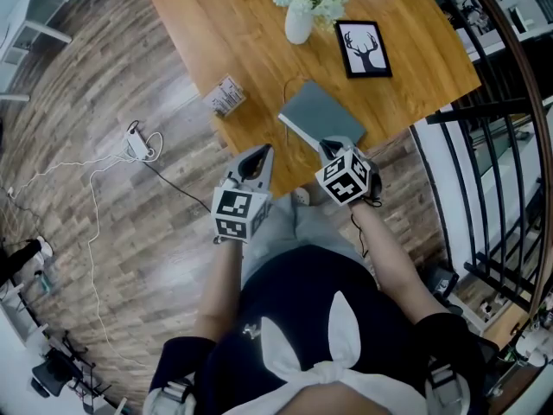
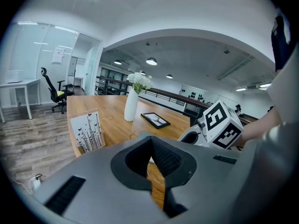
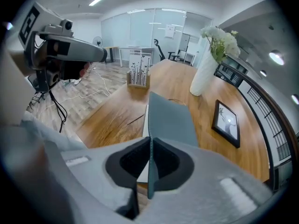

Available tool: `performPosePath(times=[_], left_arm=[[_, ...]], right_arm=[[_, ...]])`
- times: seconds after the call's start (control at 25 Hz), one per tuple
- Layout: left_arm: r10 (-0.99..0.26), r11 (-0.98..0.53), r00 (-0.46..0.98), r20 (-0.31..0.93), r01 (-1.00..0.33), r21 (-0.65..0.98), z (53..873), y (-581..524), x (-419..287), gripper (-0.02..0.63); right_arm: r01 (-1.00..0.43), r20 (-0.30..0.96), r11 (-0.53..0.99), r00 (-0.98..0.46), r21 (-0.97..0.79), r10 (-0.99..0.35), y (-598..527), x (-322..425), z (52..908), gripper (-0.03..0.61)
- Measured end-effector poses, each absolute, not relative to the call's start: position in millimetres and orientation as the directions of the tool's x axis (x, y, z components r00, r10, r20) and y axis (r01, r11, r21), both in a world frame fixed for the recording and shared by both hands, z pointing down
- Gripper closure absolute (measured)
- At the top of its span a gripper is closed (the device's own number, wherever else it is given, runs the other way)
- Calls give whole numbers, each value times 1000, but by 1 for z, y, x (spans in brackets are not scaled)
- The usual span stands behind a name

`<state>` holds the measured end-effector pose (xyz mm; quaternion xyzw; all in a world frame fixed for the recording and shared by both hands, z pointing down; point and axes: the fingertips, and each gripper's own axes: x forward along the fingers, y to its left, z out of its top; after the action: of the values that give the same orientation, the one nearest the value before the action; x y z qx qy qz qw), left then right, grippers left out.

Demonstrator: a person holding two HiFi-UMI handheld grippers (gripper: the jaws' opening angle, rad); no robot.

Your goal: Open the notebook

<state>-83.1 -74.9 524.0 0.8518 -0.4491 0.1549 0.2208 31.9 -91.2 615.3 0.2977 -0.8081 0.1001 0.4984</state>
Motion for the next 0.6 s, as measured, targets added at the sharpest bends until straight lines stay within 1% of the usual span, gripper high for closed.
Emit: performPosePath(times=[0.36, 0.6], left_arm=[[-717, -484, 531, 453, -846, 225, 508, -78, -89, 597], [-726, -480, 520, 450, -852, 209, 503, -83, -94, 597]], right_arm=[[-623, 833, 775, -371, 104, -410, -105, 48, 579, 565], [-673, 808, 739, -425, 18, -407, -116, 63, 570, 566]])
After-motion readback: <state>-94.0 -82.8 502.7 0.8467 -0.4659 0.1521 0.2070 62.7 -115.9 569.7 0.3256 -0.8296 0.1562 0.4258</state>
